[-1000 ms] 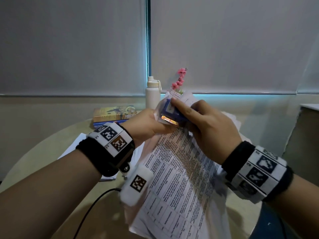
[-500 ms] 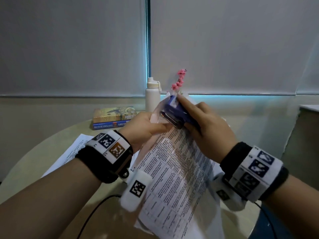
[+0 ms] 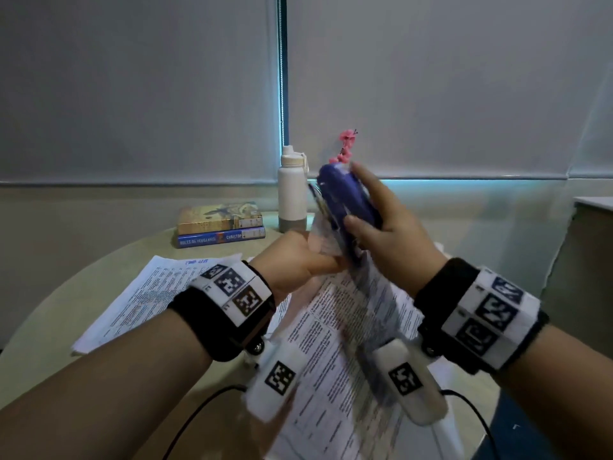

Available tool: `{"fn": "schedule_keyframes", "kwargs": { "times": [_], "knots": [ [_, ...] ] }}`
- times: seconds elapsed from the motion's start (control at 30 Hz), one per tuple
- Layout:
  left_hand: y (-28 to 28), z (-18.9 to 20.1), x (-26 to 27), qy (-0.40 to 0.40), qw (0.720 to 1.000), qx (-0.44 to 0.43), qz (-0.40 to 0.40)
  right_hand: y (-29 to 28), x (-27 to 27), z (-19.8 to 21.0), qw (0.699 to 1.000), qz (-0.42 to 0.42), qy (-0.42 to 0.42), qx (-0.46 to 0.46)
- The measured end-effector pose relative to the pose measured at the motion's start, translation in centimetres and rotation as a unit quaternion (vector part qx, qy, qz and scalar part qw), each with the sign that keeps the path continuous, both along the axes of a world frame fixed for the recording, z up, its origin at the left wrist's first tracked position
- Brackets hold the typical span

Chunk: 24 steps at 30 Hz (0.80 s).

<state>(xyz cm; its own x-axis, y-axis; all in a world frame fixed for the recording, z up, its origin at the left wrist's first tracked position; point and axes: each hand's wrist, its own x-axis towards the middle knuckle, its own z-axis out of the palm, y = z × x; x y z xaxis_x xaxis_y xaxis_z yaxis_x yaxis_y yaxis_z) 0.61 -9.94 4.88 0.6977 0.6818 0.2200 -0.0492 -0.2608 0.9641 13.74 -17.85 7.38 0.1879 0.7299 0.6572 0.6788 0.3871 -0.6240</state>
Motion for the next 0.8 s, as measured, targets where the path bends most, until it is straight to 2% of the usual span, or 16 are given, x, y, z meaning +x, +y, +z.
{"fn": "schedule_keyframes", "kwargs": {
  "times": [0.13,0.27,0.37,0.5,0.6,0.67,0.73,0.8],
  "knots": [
    [1.5,1.0,-1.6,-0.024,0.997,-0.037,0.067,-1.5,2.2,-0.4,0.976,0.017,0.213,-0.027],
    [2.8,1.8,-3.1,-0.119,0.985,-0.086,0.089,-3.3,4.9,-3.4,0.929,0.054,0.366,-0.026],
    [3.7,1.8,-3.7,-0.196,0.966,-0.128,0.106,-4.5,6.2,-5.6,0.912,0.055,0.405,-0.045],
    [3.8,1.6,-3.8,-0.268,0.94,-0.179,0.117,-4.9,6.1,-8.2,0.875,0.11,0.454,-0.13],
    [3.5,1.5,-3.7,-0.297,0.927,-0.201,0.112,-4.8,5.0,-9.0,0.837,0.155,0.498,-0.166],
    [3.3,1.3,-3.6,-0.298,0.927,-0.207,0.099,-4.5,4.4,-8.9,0.818,0.175,0.527,-0.147],
    [3.0,1.0,-3.6,-0.292,0.93,-0.206,0.092,-4.1,4.1,-8.3,0.821,0.171,0.534,-0.112],
    [3.1,0.6,-4.2,-0.28,0.935,-0.199,0.088,-3.9,4.4,-7.7,0.843,0.156,0.508,-0.079]
  ]
}}
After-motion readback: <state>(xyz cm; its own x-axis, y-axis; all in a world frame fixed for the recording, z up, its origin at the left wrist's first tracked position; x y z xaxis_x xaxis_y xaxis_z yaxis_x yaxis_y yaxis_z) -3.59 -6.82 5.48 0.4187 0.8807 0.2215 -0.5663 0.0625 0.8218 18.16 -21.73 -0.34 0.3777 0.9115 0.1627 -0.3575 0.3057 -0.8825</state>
